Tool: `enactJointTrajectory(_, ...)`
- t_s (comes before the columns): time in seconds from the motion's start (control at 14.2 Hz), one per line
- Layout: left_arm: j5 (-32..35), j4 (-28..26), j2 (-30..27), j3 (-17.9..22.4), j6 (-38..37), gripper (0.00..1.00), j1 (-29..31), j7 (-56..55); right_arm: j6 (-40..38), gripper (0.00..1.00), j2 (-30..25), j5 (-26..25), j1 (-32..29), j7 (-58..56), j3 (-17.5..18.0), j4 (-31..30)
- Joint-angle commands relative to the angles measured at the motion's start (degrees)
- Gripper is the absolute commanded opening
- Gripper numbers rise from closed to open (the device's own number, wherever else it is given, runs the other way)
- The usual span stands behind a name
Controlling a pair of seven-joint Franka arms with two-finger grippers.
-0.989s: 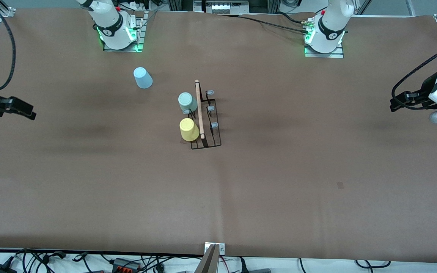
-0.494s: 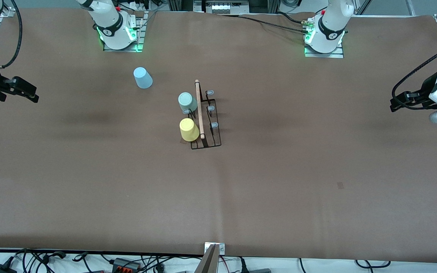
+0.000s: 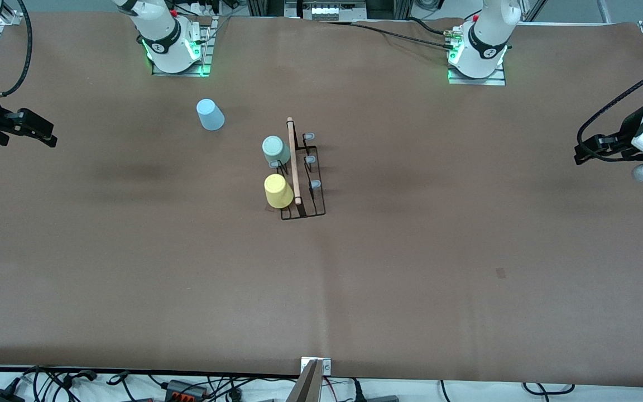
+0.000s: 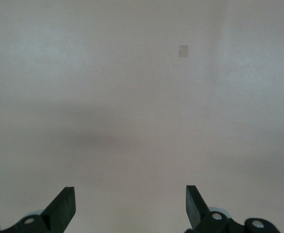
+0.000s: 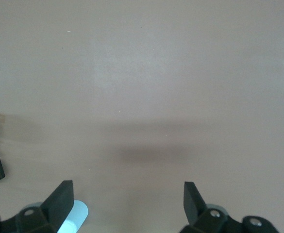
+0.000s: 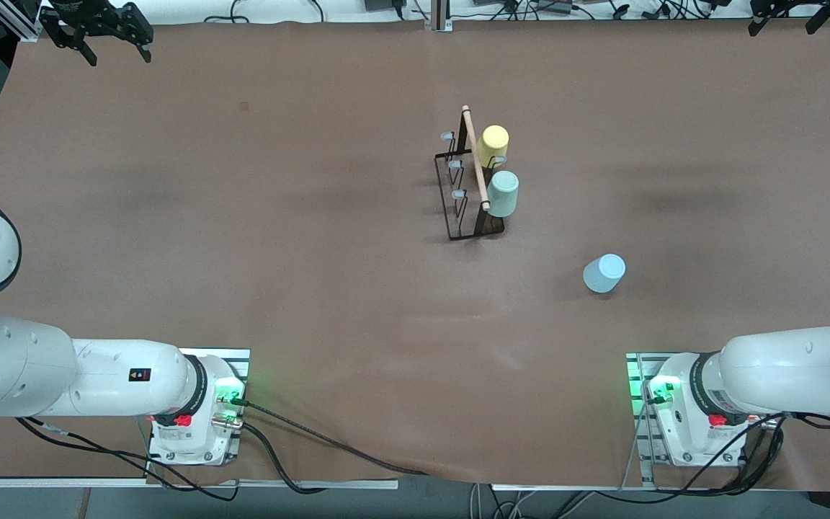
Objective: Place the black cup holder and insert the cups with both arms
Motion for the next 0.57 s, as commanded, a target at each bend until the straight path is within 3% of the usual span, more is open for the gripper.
enactJointTrajectory(0.0,0.40,-0.02,-0.55,-0.20,-0.69,1.00,0.47,0.23,-0.64,1.00,-1.47,-0.28,-0.26,-0.01,0.48,-1.22)
enactJointTrajectory(0.49,0.32,-0.02,-0.55,-0.20,-0.69,1.00,0.56,0.23,-0.38,1.00,-1.47,-0.54,-0.26,-0.10,0.48,-1.13)
